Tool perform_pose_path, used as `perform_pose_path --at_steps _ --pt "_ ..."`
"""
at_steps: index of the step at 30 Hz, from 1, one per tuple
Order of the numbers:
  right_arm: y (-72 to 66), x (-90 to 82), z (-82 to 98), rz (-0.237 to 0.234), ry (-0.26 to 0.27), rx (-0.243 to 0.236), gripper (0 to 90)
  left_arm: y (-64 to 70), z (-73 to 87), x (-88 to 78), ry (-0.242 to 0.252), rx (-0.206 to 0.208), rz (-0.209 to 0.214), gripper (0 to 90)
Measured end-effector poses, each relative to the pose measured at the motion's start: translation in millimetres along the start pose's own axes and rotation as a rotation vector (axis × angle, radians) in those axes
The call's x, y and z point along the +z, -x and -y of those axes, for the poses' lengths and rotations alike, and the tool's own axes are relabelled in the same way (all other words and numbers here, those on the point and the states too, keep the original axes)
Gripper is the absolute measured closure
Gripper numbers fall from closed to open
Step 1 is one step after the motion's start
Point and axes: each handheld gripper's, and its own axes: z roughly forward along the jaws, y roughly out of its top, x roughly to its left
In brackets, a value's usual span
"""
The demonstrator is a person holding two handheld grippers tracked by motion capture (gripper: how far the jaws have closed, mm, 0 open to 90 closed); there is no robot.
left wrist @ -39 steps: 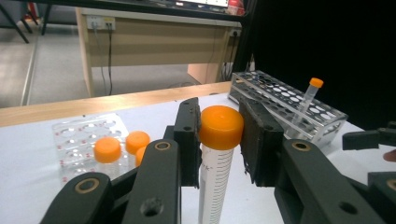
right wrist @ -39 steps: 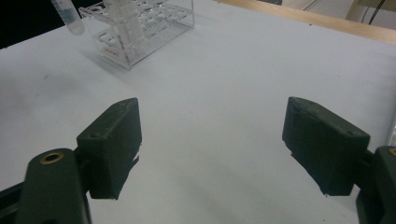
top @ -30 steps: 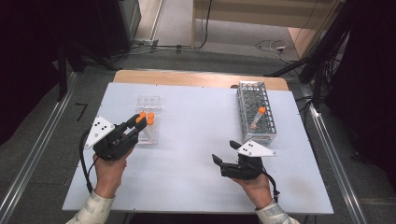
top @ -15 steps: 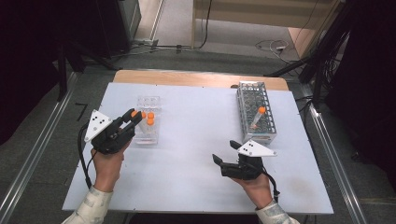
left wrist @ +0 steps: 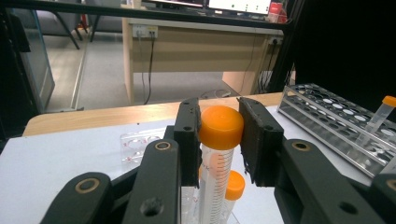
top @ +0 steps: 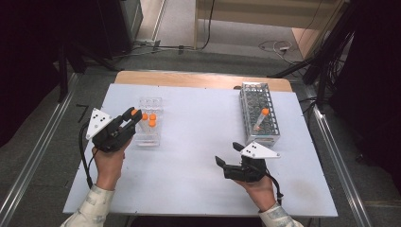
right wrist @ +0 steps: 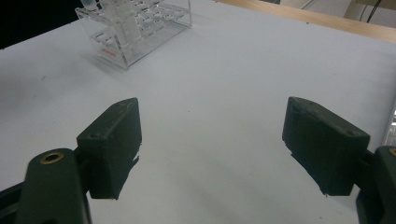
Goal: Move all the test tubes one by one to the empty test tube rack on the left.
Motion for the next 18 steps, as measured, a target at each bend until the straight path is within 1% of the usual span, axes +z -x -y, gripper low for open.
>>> perform_pose_path --at_steps 4,12,18 --pt "0.1 0.0 0.0 0.000 0.001 0.002 18.2 -0.6 -0.5 2.0 0.003 -0.002 -0.004 69.8" --pt "0.1 0.4 0.1 -0.002 0.000 0.001 18.2 -1.9 0.6 6.3 0.003 0.009 -0.021 69.8" --pt "0.0 0.4 0.0 -0.004 0.001 0.002 18.2 -1.3 2.0 9.1 -0.007 0.017 -0.024 69.8"
